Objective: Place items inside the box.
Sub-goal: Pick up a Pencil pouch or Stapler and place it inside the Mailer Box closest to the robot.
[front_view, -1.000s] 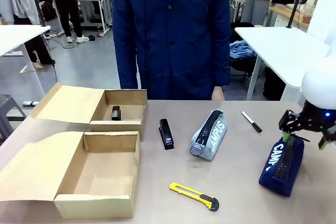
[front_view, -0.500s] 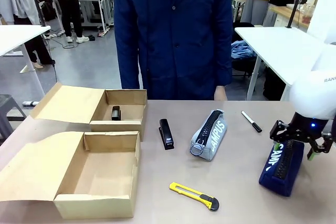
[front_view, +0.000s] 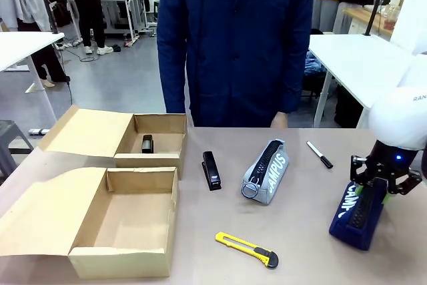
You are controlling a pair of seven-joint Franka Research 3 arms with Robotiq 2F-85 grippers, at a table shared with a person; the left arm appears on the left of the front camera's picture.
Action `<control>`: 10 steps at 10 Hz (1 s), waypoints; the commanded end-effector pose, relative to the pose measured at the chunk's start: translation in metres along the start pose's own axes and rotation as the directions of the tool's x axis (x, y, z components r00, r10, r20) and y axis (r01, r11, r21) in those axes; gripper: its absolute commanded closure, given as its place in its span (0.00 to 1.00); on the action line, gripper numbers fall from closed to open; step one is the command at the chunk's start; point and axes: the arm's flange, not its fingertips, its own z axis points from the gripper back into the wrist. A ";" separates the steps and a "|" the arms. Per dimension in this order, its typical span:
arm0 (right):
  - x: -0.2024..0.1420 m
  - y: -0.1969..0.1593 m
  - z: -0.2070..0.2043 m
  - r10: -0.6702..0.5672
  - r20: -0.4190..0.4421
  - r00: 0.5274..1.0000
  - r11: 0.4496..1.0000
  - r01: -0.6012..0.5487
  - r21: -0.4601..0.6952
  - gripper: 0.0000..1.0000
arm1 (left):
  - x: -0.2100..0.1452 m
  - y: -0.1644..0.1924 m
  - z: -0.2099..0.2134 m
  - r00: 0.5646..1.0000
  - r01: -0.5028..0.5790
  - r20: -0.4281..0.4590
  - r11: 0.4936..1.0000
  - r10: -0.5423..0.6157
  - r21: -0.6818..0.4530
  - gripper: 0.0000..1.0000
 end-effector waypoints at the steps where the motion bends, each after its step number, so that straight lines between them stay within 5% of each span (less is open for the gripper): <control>1: 0.001 0.007 0.003 -0.027 -0.026 0.999 1.000 0.028 0.004 1.00 | 0.002 -0.001 -0.001 1.000 0.019 0.018 1.000 -0.019 -0.019 0.00; 6: 0.001 0.003 0.012 0.000 -0.036 0.999 1.000 0.000 -0.015 1.00 | 0.002 -0.001 -0.001 1.000 0.019 0.018 1.000 -0.019 -0.019 0.00; 8: 0.002 -0.008 0.037 0.101 -0.066 0.993 0.995 -0.102 -0.012 1.00 | 0.002 -0.001 -0.001 1.000 0.019 0.018 1.000 -0.019 -0.019 0.00; 10: -0.009 -0.042 0.098 0.294 -0.133 0.946 0.953 -0.281 0.113 1.00 | 0.002 -0.001 -0.001 1.000 0.019 0.018 1.000 -0.019 -0.019 0.00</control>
